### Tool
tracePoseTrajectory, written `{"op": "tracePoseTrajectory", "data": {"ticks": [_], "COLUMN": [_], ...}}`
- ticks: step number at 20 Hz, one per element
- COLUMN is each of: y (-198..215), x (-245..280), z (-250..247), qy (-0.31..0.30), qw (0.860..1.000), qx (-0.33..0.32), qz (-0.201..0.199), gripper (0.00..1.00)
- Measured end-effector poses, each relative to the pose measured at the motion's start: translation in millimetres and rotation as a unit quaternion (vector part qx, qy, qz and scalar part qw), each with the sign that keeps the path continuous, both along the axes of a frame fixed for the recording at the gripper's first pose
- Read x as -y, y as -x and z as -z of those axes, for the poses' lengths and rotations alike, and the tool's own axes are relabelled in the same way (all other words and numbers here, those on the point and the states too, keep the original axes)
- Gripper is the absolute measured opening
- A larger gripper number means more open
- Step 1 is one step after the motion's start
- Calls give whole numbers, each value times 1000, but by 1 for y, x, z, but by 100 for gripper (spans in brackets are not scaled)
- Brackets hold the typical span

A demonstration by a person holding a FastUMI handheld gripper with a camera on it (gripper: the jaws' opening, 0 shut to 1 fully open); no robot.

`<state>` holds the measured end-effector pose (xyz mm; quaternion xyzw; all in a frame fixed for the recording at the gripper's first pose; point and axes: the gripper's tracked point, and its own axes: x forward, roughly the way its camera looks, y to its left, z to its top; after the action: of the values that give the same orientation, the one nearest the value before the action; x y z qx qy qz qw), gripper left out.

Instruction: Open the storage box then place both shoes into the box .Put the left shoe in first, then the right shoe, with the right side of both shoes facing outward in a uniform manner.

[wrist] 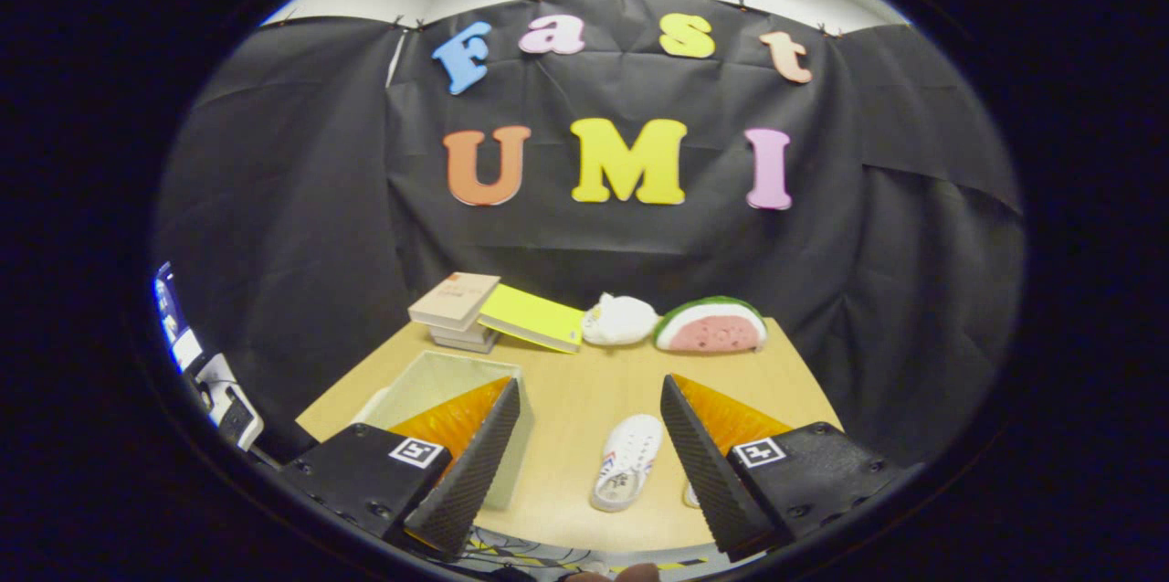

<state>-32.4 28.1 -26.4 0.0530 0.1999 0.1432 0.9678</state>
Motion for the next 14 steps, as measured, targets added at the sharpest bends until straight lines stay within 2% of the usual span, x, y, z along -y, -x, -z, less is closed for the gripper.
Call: {"op": "tracePoseTrajectory", "data": {"ticks": [3,4,11,14], "y": [-4,-6,-57,-76], "x": [25,28,12,2], "z": [37,48,140,187], "qy": [8,11,39,45], "qw": [998,998,985,972], "qx": [-46,-58,-166,-230], "qz": [34,33,-14,-33], "gripper": [100,100,100,100]}}
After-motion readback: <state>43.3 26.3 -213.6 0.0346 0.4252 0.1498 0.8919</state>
